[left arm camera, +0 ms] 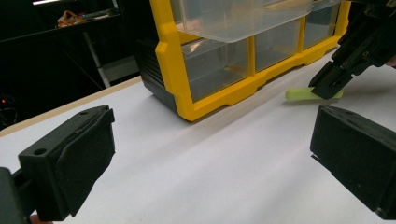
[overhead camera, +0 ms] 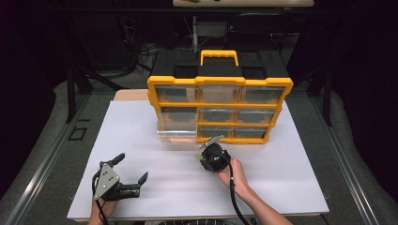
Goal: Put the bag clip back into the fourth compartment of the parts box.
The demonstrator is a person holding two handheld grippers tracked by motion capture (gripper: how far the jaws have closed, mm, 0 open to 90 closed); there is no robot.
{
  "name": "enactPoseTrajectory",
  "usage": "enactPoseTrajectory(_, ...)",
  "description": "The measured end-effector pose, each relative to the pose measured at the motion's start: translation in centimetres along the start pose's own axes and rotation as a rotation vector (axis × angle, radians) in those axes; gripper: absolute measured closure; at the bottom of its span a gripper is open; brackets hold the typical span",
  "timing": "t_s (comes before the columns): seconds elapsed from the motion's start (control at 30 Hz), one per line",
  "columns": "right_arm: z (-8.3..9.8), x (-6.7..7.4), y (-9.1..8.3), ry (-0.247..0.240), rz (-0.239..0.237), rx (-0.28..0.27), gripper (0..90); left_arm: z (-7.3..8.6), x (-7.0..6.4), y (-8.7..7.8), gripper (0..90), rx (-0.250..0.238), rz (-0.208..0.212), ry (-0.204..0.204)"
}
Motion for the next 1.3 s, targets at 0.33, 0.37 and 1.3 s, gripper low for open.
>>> enactPoseTrajectory(0.33, -0.2, -0.4, -0.5, -0.021, 0.007, -0.009, 80.0, 0.0, 0.0, 0.0, 0.1, 0.002, -0.001, 0.001)
enactPoseTrajectory(0.37, -0.2, -0.5, -0.5, -0.023, 0.008, -0.009, 80.0, 0.0, 0.0, 0.0, 0.1, 0.002, -0.001, 0.002)
enactPoseTrajectory(1.3, -0.4, -1.8, -1.9, -0.043, 0.021, -0.012, 80.1, 0.0, 0.1, -0.1, 0.2, 0.004, -0.003, -0.001)
Point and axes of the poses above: each handheld gripper's, and its own axes: y roughly forward along the jaws, z roughly out of its underside, x roughly to its left, the point moved 7 cm from there along y, roughly forward along the jaws, and after that the axes turned 13 degrees about -x, right-handed, at the moved point
